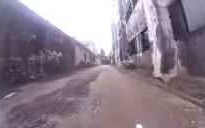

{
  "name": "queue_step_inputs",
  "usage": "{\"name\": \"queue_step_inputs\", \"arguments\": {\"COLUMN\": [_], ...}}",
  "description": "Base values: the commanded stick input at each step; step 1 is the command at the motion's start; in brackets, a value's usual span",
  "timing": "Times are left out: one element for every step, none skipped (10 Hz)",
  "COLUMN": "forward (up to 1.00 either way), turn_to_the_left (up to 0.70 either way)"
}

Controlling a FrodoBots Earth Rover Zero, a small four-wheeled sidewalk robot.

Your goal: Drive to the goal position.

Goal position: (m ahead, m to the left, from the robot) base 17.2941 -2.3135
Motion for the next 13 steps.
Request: {"name": "queue_step_inputs", "arguments": {"forward": [0.7, 0.7, 0.7, 0.7, 0.7, 0.7, 0.7, 0.7, 0.7, 0.7, 0.7, 0.7, 0.7], "turn_to_the_left": [0.0, 0.0, 0.0, 0.0, 0.0, 0.0, 0.0, 0.0, 0.0, 0.0, 0.0, 0.0, -0.2]}}
